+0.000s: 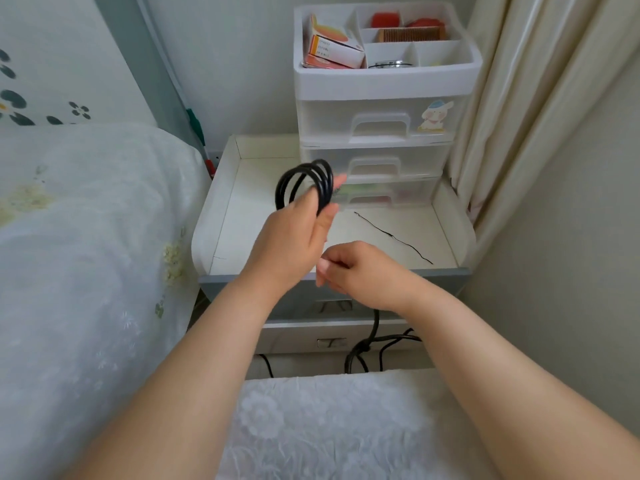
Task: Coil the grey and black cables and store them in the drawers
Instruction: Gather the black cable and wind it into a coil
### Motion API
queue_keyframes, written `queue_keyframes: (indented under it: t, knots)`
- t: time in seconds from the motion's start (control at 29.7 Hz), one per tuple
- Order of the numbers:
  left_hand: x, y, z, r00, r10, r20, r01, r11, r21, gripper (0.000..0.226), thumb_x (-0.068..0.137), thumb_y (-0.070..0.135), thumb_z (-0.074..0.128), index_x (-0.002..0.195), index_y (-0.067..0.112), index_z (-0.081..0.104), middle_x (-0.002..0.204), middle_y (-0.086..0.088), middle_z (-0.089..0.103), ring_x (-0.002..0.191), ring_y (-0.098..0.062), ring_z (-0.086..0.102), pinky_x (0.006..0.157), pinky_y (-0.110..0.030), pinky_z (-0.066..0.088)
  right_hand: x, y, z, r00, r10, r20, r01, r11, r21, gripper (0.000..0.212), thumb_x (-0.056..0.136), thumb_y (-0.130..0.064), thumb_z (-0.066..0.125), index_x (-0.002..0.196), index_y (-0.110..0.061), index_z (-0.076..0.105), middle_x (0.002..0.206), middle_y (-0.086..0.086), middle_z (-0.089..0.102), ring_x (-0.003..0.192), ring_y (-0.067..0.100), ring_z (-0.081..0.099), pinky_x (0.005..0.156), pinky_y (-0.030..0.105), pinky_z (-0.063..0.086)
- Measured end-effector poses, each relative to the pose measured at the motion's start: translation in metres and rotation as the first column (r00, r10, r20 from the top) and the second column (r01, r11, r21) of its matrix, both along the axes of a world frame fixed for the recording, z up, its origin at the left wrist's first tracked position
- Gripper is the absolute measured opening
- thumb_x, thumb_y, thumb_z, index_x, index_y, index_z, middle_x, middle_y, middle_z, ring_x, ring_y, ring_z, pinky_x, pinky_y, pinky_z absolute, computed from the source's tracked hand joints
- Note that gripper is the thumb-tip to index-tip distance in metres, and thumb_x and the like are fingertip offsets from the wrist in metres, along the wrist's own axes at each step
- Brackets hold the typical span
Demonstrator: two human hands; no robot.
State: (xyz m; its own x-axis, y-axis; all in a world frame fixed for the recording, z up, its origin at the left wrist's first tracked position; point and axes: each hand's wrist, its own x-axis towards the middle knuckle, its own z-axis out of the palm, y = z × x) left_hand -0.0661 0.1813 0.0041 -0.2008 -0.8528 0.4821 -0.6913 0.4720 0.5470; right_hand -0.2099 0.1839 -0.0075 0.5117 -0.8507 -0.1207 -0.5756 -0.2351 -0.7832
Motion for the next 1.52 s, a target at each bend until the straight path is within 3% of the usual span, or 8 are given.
queue_keyframes:
  t: [0.13, 0.34, 0.51, 0.67, 0.81, 1.04, 1.31, 1.52]
  knots:
    - [-0.004, 0.007, 0.002, 0.958, -0.012, 0.288, -0.004, 0.998, 0.057, 0.037, 0.101, 0.032, 0.036, 0.134, 0.021, 0.048, 0.1, -0.002, 0.072, 0.083, -0.026, 0.066, 0.067, -0.033, 0.044, -0.018, -0.009, 0.005, 0.98, 0.1, 0.172, -0.14, 0.96, 0.244, 0.032, 0.099, -0.023, 0.045, 0.082, -0.008, 0.067, 0.05, -0.001, 0.039, 0.045, 0.01, 0.031, 0.044, 0.017, 0.028]
    - [-0.017, 0.008, -0.004, 0.856, -0.054, 0.514, -0.012, 0.992, 0.125, 0.031, 0.101, 0.037, 0.026, 0.101, 0.013, 0.046, 0.069, 0.005, 0.059, 0.063, -0.026, 0.055, 0.053, -0.033, 0.033, -0.043, -0.024, 0.01, 0.945, 0.241, 0.223, -0.311, 0.874, 0.372, 0.024, 0.097, -0.019, 0.049, 0.084, -0.01, 0.067, 0.059, 0.004, 0.04, 0.05, 0.01, 0.028, 0.047, 0.021, 0.023]
    - [-0.012, 0.0, -0.006, 0.943, 0.143, 0.301, -0.188, 0.974, 0.127, 0.032, 0.102, 0.033, 0.029, 0.105, 0.013, 0.054, 0.069, 0.002, 0.056, 0.066, -0.025, 0.055, 0.057, -0.035, 0.04, -0.054, -0.031, 0.008, 0.986, 0.153, 0.069, -0.167, 0.938, 0.303, 0.01, 0.089, -0.02, 0.063, 0.093, -0.012, 0.06, 0.072, 0.0, 0.068, 0.055, 0.013, 0.046, 0.061, 0.021, 0.04]
    - [-0.001, -0.005, 0.0, 0.96, 0.128, -0.249, 0.091, 0.698, 0.711, 0.041, 0.103, 0.038, 0.031, 0.086, 0.012, 0.057, 0.053, 0.004, 0.04, 0.043, -0.012, 0.034, 0.046, -0.025, 0.029, -0.051, -0.031, 0.005, 0.982, -0.118, 0.148, 0.107, 0.991, 0.078, 0.016, 0.085, -0.028, 0.068, 0.078, -0.015, 0.064, 0.061, -0.005, 0.053, 0.053, 0.005, 0.046, 0.058, 0.02, 0.042]
    - [0.0, 0.0, 0.006, 0.8, 0.129, -0.586, 0.457, 0.503, 0.734, 0.05, 0.1, 0.048, 0.031, 0.084, 0.006, 0.055, 0.044, 0.005, 0.032, 0.033, -0.007, 0.021, 0.037, -0.018, 0.021, -0.041, -0.028, 0.007, 0.881, -0.216, 0.42, 0.268, 0.961, -0.069, 0.009, 0.082, -0.02, 0.071, 0.076, -0.017, 0.065, 0.068, 0.0, 0.06, 0.057, 0.002, 0.049, 0.058, 0.017, 0.043]
    - [0.001, 0.008, 0.012, 0.5, 0.145, -0.854, 0.777, 0.36, 0.516, 0.03, 0.089, 0.042, 0.047, 0.076, 0.014, 0.05, 0.046, 0.006, 0.041, 0.028, 0.002, 0.026, 0.032, -0.013, 0.018, -0.035, -0.031, -0.003, 0.93, -0.145, 0.339, 0.227, 0.949, -0.218, 0.027, 0.095, -0.03, 0.053, 0.072, -0.016, 0.057, 0.058, -0.002, 0.05, 0.055, 0.01, 0.043, 0.055, 0.022, 0.036]
    - [0.034, -0.008, 0.023, -0.099, 0.397, -0.913, 0.717, 0.664, 0.211, 0.039, 0.1, 0.033, 0.036, 0.066, 0.018, 0.046, 0.037, 0.008, 0.037, 0.024, -0.006, 0.031, 0.028, -0.012, 0.022, -0.047, -0.03, -0.004, 0.984, 0.001, 0.18, -0.049, 0.964, 0.26, 0.037, 0.089, -0.041, 0.059, 0.114, -0.016, 0.051, 0.101, -0.002, 0.073, 0.098, 0.012, 0.067, 0.098, 0.036, 0.046]
    - [0.042, -0.017, 0.017, -0.44, 0.301, -0.846, 0.328, 0.931, 0.16, 0.034, 0.097, 0.016, 0.038, 0.063, 0.017, 0.039, 0.045, 0.008, 0.038, 0.03, -0.006, 0.027, 0.033, -0.016, 0.027, -0.06, -0.031, -0.01, 0.857, 0.115, 0.502, -0.452, 0.637, 0.625, 0.062, 0.085, -0.035, 0.067, 0.134, -0.008, 0.04, 0.137, 0.018, 0.052, 0.122, 0.037, 0.053, 0.099, 0.036, 0.047]
